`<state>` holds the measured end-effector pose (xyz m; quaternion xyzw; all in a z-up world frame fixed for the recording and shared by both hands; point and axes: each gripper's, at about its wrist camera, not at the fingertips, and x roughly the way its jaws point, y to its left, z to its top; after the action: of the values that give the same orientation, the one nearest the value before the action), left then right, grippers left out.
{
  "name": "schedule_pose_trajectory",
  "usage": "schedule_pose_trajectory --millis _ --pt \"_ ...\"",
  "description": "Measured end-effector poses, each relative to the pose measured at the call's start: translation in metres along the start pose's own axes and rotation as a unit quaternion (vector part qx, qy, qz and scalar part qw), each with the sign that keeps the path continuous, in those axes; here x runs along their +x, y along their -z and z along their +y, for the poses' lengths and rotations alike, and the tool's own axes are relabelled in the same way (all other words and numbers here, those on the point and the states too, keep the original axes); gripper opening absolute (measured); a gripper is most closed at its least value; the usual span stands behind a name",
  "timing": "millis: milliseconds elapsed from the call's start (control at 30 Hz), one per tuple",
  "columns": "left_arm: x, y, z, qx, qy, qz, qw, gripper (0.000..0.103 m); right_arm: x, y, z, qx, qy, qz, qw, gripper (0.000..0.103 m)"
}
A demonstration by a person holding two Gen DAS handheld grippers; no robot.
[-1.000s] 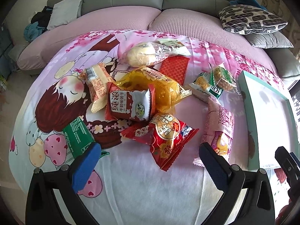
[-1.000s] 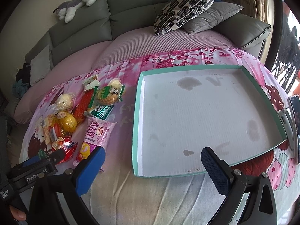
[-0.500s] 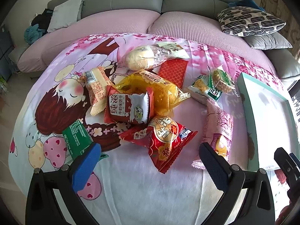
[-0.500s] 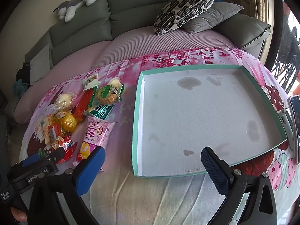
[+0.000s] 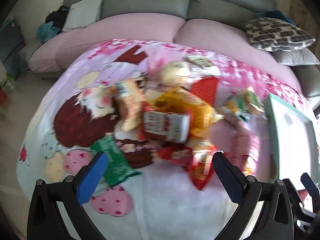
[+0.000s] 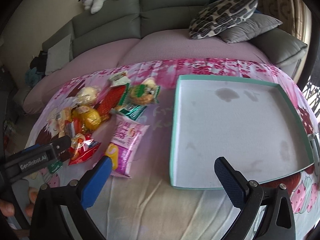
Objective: Organize snacks
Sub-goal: 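Grasp the pink-purple bread bag with the right tool while the left tool grasps the green biscuit pack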
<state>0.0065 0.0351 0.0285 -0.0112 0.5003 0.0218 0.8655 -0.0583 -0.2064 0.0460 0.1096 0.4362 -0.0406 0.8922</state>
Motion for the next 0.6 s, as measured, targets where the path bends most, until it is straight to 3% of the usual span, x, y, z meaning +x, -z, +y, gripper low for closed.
schedule_pose_trajectory --millis 233,600 --pt "0.014 -0.004 0.041 -0.062 0.002 0.03 0.9976 0.103 0.012 -0.003 0.023 -0.017 -0.013 0.004 1.0 0.102" --pt "0.043 -0.008 0.066 -0.084 -0.007 0.07 0.994 0.103 0.039 -0.02 0.049 -0.035 -0.004 0.021 0.999 0.1"
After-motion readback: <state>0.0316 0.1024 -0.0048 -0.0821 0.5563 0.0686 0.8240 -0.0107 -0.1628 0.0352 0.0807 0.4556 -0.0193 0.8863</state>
